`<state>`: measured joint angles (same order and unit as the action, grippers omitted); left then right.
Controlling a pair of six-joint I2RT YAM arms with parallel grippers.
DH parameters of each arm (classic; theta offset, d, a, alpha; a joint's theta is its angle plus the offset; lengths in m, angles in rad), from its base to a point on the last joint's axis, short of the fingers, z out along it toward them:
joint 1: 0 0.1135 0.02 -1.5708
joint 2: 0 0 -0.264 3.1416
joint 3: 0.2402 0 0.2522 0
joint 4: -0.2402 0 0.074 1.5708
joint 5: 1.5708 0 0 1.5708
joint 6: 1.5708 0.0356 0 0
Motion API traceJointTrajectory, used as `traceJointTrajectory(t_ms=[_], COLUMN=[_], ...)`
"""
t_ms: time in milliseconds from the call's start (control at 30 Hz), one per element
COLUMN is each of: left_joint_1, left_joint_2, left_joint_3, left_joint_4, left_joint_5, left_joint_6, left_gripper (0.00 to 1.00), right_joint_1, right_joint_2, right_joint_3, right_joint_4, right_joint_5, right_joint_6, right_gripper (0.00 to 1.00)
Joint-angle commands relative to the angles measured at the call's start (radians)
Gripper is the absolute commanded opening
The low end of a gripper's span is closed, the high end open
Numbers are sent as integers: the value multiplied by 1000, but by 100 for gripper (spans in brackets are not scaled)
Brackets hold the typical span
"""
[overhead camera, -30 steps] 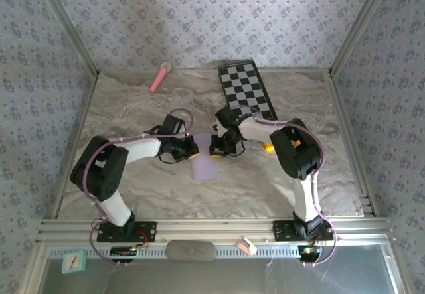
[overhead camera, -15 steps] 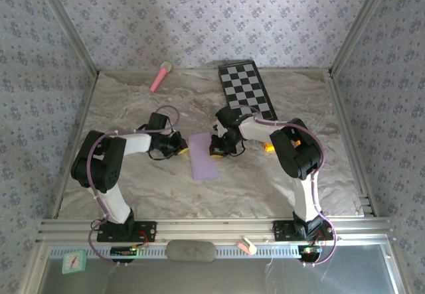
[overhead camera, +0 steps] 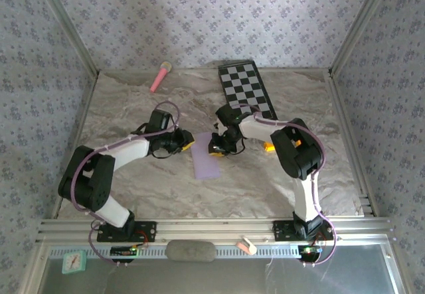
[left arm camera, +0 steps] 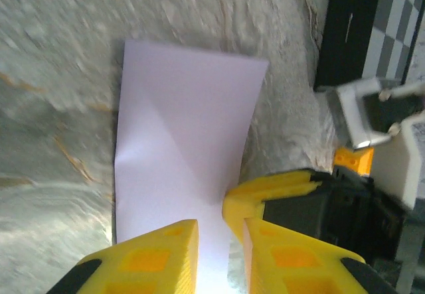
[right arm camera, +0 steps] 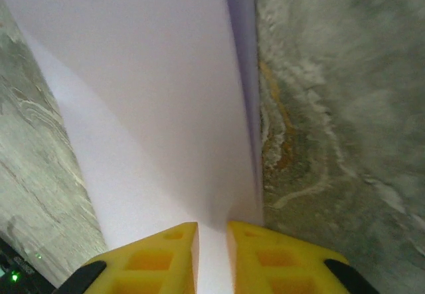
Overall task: Fold a paper plane with a square sheet of paper (pick it up from the middle)
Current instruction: First fold the square sheet of paper in half at the center of the table, then fold the triangle a second time at the center of the table.
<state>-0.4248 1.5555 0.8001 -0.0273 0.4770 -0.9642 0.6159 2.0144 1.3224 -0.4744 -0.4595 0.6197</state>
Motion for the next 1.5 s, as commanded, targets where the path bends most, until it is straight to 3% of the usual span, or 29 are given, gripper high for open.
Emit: traceJointTrajectory(t_ms=[0,500,767,1467], left_joint_1=[-23,-117,-126,-126], left_joint_2=[-46,-24,58,133], left_joint_3=[-29,-151,-118,-143], left_joint_4=[15,360,312,254], left_joint_5=[-38,-97,-175,-212], left_joint_6=[-94,-405,-363,-383], left_gripper=[28,31,31,31], right_joint_1=[-18,-23,4,24], right_joint_2=[-82,-393,-400,-355], right_joint_3=[8,-374,-448,-452], right_joint_4=[-26,195,268,219], right_joint_5=[40,36,26,-59], right_joint_6=[50,191,235,180], right_gripper=[28,53,54,54])
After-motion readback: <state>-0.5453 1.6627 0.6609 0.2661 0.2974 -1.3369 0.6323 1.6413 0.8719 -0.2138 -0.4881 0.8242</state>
